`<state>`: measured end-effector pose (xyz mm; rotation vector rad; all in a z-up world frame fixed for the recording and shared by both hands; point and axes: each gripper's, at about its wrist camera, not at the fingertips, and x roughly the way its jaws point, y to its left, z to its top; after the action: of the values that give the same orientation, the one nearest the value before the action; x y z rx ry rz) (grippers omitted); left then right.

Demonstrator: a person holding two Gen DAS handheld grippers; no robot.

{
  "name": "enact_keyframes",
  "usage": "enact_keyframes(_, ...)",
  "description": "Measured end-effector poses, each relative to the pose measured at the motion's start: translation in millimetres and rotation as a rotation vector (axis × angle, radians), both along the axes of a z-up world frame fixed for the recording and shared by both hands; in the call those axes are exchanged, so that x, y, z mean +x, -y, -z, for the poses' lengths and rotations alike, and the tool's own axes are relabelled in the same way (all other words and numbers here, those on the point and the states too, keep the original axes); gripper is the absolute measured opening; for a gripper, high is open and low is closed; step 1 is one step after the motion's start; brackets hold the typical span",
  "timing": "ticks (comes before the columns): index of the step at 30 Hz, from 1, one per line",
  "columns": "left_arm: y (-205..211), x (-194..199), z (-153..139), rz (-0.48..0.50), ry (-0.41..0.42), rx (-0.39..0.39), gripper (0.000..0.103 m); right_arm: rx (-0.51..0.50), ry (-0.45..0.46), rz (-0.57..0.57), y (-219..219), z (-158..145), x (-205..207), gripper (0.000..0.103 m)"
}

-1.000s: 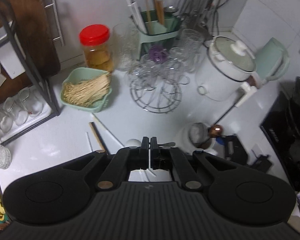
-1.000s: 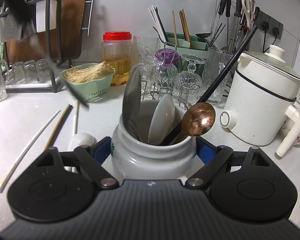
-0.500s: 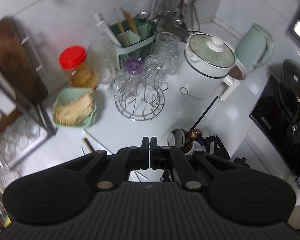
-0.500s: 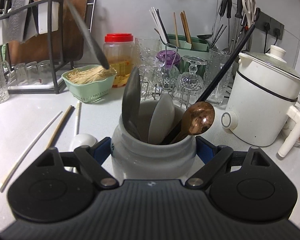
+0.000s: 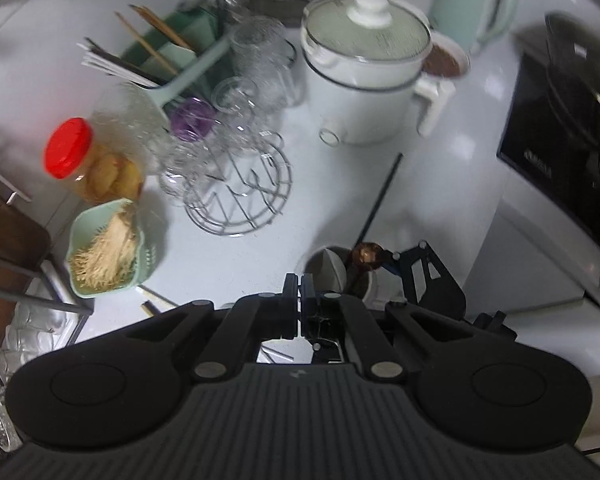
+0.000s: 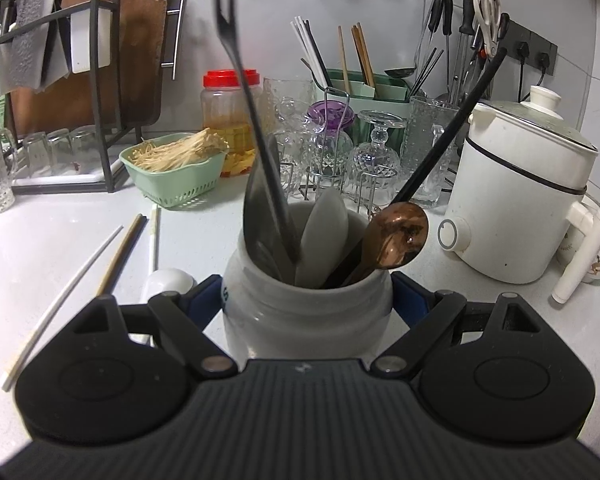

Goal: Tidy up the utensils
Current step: 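Lower the silver fork into the white mug and open the left tool, then withdraw the open left tool from the mug back over the counter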

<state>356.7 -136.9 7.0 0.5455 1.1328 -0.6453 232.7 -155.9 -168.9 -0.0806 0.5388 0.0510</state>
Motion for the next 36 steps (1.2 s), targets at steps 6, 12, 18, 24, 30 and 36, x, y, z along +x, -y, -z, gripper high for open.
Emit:
enact_keyframes(6,17,-2,27,0.049,-0.045,0.054,0.001,0.001,0.004,0.006,-1,0,0,0.09)
enact_keyframes(12,22,-6,44,0.067,-0.058,0.054,0.002,-0.012,-0.011,-0.003,-1,-1,1,0.091)
enact_keyframes(18,6,-6,38,0.008,-0.035,0.022,0.013,-0.013,-0.025,-0.009,-1,-2,2,0.091)
enact_keyframes(24,-21,-9,25,-0.07,0.0,-0.048,0.038,-0.011,-0.041,-0.015,-1,-4,4,0.091)
enact_keyframes(30,-48,-18,15,-0.137,0.036,-0.126,0.04,-0.008,-0.055,-0.017,0,-5,6,0.091)
enact_keyframes(36,-81,-21,21,-0.23,0.058,-0.168,0.042,-0.004,-0.065,-0.011,0,-6,7,0.091)
